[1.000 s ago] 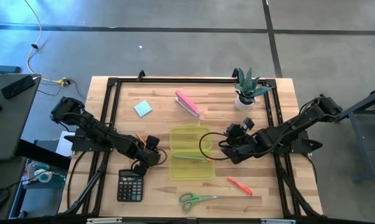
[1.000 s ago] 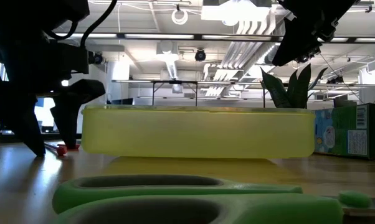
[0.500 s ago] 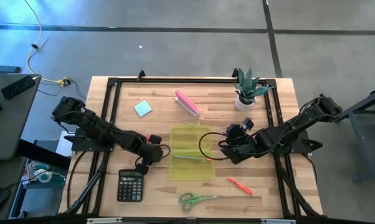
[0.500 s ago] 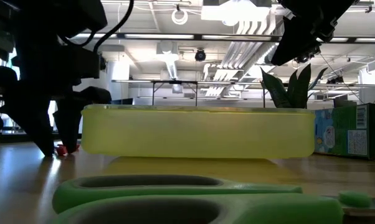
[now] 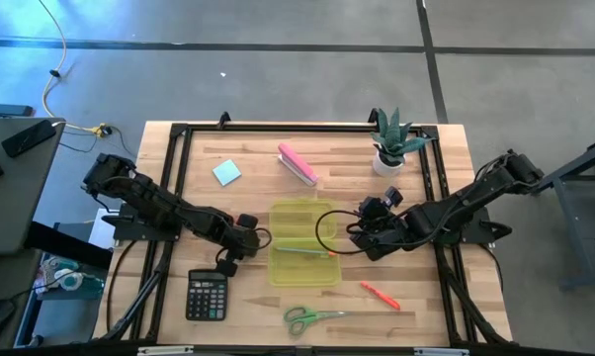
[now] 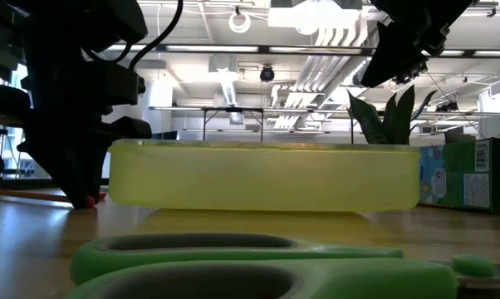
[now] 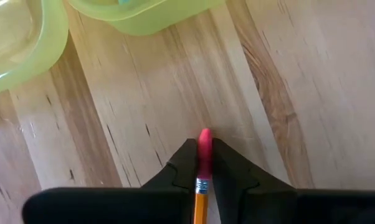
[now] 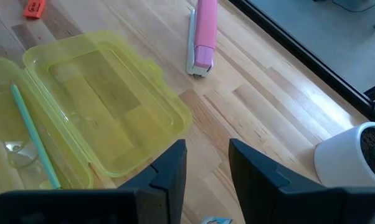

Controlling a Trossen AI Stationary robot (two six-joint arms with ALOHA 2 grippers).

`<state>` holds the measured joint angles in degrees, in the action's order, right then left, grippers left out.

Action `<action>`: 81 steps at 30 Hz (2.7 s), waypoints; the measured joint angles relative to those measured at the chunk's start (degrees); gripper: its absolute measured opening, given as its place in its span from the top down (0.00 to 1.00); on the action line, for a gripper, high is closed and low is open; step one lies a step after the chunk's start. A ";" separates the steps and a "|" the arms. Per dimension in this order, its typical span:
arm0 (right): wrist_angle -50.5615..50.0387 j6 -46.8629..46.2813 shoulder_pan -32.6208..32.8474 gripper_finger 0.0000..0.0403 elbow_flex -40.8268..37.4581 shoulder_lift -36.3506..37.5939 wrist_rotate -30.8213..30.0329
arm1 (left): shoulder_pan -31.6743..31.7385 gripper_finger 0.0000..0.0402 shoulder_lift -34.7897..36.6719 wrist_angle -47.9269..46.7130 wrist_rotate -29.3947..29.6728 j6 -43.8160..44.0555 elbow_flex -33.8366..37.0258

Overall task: Pack school essentials
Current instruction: Put the orange pencil into the yellow supply box

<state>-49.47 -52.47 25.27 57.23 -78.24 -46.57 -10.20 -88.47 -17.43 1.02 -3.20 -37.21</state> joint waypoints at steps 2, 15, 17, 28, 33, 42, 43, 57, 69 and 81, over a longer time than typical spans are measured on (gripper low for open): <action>0.00 0.00 -0.01 0.72 0.00 0.00 0.00 | 0.00 0.94 0.00 0.02 0.00 0.02 0.00; 0.02 0.00 -0.01 0.72 0.02 -0.02 0.00 | -0.37 0.94 0.11 -2.78 1.57 -0.44 -3.03; 0.04 0.00 0.00 0.72 0.02 -0.02 0.00 | -0.70 0.94 0.12 -4.68 2.45 -0.46 -4.03; 0.04 0.00 -0.01 0.72 0.02 -0.02 0.01 | -1.60 0.94 0.24 -17.26 5.82 -0.19 -12.40; 0.04 0.00 0.01 0.72 0.02 -0.02 0.02 | -1.60 0.94 0.33 -19.58 6.62 -0.16 -17.13; 0.52 -0.08 -0.58 0.72 0.02 -0.02 0.04 | -1.60 0.94 0.39 -15.71 4.99 -4.31 -25.82; 0.71 -0.05 -0.79 0.72 0.02 -0.02 0.02 | -1.60 0.94 0.39 -13.96 4.15 -4.81 -26.44; 0.94 -0.02 -1.39 0.72 0.02 -0.02 0.13 | -4.50 0.94 0.42 4.03 -6.67 -10.54 -28.59; 1.25 0.00 -1.39 0.72 0.02 -0.02 0.17 | -3.10 0.94 0.42 22.36 -12.16 -4.38 -28.59; 1.30 0.24 -2.02 0.72 0.02 -0.02 0.30 | 2.26 0.94 -0.61 25.24 -18.01 6.49 -28.65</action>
<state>-48.17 -52.23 23.24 57.25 -78.26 -46.27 -7.94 -89.08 7.81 -17.00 3.28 -65.86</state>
